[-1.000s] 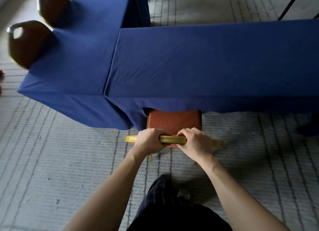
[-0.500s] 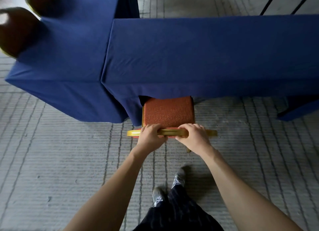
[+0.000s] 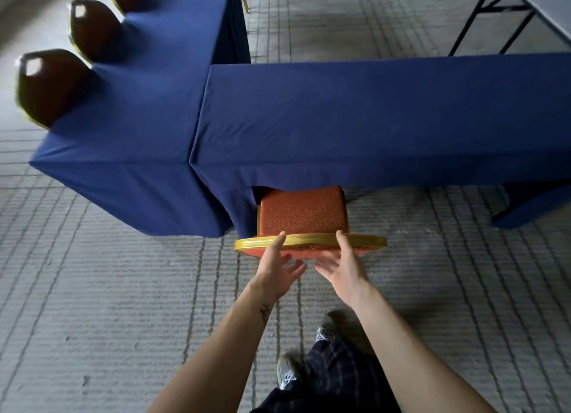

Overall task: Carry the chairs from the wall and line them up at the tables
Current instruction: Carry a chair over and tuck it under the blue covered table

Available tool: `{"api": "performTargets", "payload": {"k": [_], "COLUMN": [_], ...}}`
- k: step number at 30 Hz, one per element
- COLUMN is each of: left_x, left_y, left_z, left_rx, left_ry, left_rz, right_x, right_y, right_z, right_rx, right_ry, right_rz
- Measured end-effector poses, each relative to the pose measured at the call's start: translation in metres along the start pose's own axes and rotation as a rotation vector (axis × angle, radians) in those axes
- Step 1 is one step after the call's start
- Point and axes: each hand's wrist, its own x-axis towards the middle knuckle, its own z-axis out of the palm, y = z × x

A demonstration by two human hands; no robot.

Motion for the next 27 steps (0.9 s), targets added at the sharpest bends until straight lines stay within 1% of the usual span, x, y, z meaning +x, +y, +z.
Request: {"api": "performTargets", "payload": {"k": [2,4,7,9,11,16,21,25,27], "left_x": [0.015,0.029,0.05,0.058,0.066,0.092,0.125,0.15,0.165], "left_y": [0.007,0.013,0.019,0.02,0.026,0.053,0.088,0.119,0.136], "left_z": [0.009,0.019,0.034,0.042,0.048,0.062,0.102,0.137,0.144], "left_rx": [-0.141,-0.213,-0.152,-0.095,-0.063,-0.085,-0.104,-0.075,-0.11], "left_ry": [-0.012,0.022,0.124,0.164,0.151,0.171,0.198,0.141,0.155], "left_rz": [-0.041,-0.063,-0.036,-0.005,0.01,0.034,0.056,0.108,0.115], "right_x": [0.015,0.036,0.064,0.073,0.083,0.109,0.155,0.193,0.212], "right_y": [-0.011,-0.018,-0.023,-0.028,-0.031,-0.051,-0.095,-0.128,-0.14], "right_z": [0.006,0.009,0.012,0.014,0.015,0.035,0.057,0.074,0.086], "right_rx": [0.122,0.19,0.2,0.182,0.206,0.199,0.186,0.2,0.207], "right_ry": [-0.025,0.0,0.083,0.105,0.108,0.1,0.089,0.063,0.065], "right_rz": [0.048,0.111,0.159,0.163,0.16,0.135,0.116,0.099,0.11]}}
